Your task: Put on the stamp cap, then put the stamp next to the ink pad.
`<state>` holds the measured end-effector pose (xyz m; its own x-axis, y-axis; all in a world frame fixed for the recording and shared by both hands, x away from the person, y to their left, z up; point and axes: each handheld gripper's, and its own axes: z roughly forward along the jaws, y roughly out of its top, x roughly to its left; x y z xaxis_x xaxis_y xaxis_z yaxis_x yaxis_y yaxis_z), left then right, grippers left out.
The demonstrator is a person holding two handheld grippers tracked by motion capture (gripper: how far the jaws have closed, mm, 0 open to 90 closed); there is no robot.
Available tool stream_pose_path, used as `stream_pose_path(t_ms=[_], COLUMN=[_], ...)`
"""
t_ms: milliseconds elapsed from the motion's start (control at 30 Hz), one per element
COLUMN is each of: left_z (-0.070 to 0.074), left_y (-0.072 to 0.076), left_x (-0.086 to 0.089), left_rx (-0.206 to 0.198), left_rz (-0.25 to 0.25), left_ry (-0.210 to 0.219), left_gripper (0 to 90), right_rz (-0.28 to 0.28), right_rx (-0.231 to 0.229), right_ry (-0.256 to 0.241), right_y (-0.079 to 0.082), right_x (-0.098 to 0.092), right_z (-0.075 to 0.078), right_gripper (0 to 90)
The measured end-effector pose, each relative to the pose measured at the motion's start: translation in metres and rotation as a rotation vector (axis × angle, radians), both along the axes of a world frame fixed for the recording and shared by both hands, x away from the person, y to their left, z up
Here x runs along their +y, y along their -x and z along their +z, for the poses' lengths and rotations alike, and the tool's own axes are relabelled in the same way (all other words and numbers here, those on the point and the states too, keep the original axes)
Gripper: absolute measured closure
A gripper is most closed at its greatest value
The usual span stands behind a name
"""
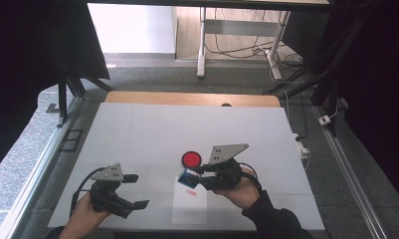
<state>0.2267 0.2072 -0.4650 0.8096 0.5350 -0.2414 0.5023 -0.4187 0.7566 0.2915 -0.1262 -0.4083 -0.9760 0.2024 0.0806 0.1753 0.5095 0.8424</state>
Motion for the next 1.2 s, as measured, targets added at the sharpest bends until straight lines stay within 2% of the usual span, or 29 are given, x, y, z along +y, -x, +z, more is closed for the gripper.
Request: stream_pose_path(t_ms=[267,500,700,900,1000,1200], left_z=[-0.003,-0.005,-0.007,-0.01,-0.011,-0.012], left_y=[0.008,0.015,0.02,0.026,0.028,0.032], left_x=[0.013,0.022,0.029,0.035,0.039,0.044], left_rx=[0.006,-0.002,0.005,-0.007,0.002,-0.003], left_rz=[0.072,0.108,0.128,0.152,0.16,0.184], left_ry=[0.012,-0.013,-0.01,-0.021,-0.021,-0.05], left_gripper=[4.1,2.4,1.3,0.4,0.5,0.0], right_rz=[-0.004,-0.016,-0.021,-0.034,-0.048,-0.082], right_rx=[0.004,0.011,0.025,0.025,0.022,0.006], right_ry=[0.005,0.011,0.029,0.046,0.05,0.075], right_y=[0.0,-0.001,-0.004,-0.006,-0.007,-0.013], right_x=[0.0,-0.002,-0.002,-0.006,-0.008,-0.015], right_z=[-0.001,-0.001,-0.003,-0.004,-0.004,-0.009], right_gripper=[70.6,70.6,70.6,70.6,70.6,70.6])
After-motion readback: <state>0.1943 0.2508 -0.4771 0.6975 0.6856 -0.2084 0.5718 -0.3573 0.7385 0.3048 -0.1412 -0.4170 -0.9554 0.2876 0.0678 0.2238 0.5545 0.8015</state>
